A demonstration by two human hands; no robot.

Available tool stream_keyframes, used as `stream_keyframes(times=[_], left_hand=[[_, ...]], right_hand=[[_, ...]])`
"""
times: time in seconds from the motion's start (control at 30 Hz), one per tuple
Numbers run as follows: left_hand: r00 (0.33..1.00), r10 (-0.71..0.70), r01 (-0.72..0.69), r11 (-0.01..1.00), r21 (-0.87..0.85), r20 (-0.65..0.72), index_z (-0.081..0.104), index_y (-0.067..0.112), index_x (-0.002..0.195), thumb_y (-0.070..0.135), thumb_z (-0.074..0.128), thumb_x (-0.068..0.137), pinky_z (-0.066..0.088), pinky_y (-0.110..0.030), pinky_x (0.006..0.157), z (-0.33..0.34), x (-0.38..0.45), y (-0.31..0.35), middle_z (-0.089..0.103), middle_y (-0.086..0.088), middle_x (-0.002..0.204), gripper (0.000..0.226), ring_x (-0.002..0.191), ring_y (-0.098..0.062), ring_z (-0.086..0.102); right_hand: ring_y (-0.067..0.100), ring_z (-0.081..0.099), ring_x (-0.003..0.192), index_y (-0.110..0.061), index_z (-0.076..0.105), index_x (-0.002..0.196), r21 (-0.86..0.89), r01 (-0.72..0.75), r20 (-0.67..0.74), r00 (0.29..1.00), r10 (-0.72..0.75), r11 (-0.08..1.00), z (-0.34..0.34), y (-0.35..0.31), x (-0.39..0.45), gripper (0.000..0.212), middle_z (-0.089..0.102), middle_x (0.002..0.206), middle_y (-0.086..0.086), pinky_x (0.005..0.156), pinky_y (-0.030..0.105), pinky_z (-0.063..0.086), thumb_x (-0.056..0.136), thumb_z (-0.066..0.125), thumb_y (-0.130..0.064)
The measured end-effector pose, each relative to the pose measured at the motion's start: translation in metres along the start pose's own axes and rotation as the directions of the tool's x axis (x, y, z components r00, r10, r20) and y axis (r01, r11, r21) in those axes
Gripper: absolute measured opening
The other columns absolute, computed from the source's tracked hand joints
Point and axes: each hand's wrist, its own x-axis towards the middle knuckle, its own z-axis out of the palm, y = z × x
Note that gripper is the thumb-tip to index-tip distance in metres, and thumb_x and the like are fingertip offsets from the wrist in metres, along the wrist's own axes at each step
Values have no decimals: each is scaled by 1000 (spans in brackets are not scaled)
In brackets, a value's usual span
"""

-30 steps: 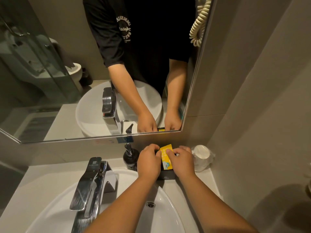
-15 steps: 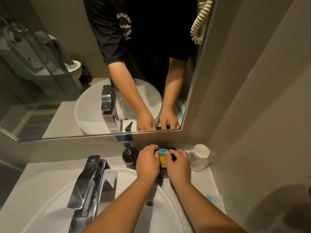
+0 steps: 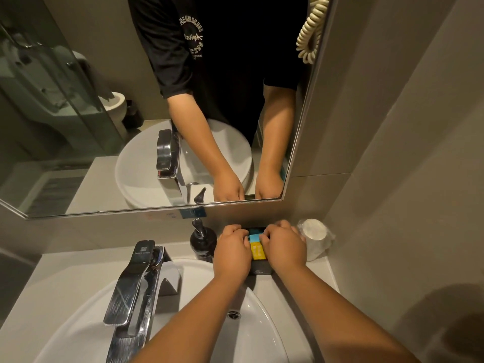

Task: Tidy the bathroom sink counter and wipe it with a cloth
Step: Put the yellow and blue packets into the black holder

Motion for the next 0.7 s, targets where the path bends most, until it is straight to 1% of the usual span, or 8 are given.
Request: stream_keyframes(times=[0.17, 0.23, 0.33, 0.43, 0.53, 0.6, 0.63, 0.7], left_hand=[[1000, -1, 1, 1000, -3, -5, 64, 14, 119, 17, 49, 95, 47, -30, 96, -2, -1, 3, 54, -2, 128, 28, 109, -16, 55], [1000, 3, -3, 1000, -3, -6, 64, 13, 118, 16, 49, 95, 48, -31, 95, -2, -3, 5, 54, -3, 126, 28, 108, -17, 55], [1000, 3, -3, 1000, -7, -2, 63, 11, 118, 14, 48, 95, 46, -32, 96, -4, -4, 7, 55, -6, 126, 28, 109, -20, 55], [1000, 3, -3, 1000, -6, 13, 59, 10, 123, 11, 46, 95, 40, -32, 101, -7, -8, 12, 53, -9, 133, 31, 119, -23, 51], [1000, 1, -1, 1000, 1, 26, 55, 9, 129, 10, 46, 95, 33, -35, 109, -14, -20, 19, 44, -11, 144, 35, 130, -26, 42], [998, 42, -43, 999, 26, 39, 54, 10, 130, 9, 48, 93, 30, -37, 111, -20, -34, 25, 40, -10, 147, 37, 132, -27, 37], [994, 91, -93, 995, 37, 60, 55, 11, 129, 8, 50, 92, 30, -37, 111, -22, -45, 30, 40, -9, 147, 38, 132, -28, 37], [963, 233, -241, 969, 45, 137, 57, 13, 127, 7, 52, 90, 31, -36, 110, -26, -70, 40, 44, -8, 145, 38, 130, -27, 40]], right_hand=[[21, 58, 90, -21, 65, 101, 136, 39, -81, 996, -28, 990, 1, 2, -5, 24, 63, 105, 4, 69, 32, 49, 94, 50, -39], [21, 58, 90, -19, 66, 102, 195, 68, -129, 991, -43, 978, 0, 4, -10, 24, 65, 104, 5, 70, 32, 49, 95, 50, -34], [20, 59, 93, -17, 68, 104, 256, 80, -178, 983, -34, 963, -3, 8, -18, 22, 66, 105, 5, 76, 33, 52, 94, 52, -30], [22, 59, 97, -14, 68, 105, 330, 72, -173, 985, -15, 941, -10, 15, -25, 21, 67, 107, 7, 81, 36, 52, 93, 54, -24], [21, 60, 88, -15, 68, 100, 441, 4, -126, 990, 57, 898, -24, 26, -42, 19, 67, 98, 3, 74, 33, 52, 94, 51, -21], [19, 58, 74, -16, 66, 88, 486, -74, -95, 986, 137, 871, -34, 40, -62, 20, 65, 85, 2, 62, 29, 46, 95, 48, -22], [19, 55, 70, -16, 63, 82, 492, -108, -90, 981, 174, 864, -37, 50, -75, 22, 63, 79, 2, 58, 28, 43, 95, 47, -21], [20, 55, 69, -15, 62, 78, 489, -174, -94, 964, 250, 854, -41, 72, -105, 22, 62, 78, 3, 57, 28, 40, 94, 48, -20]])
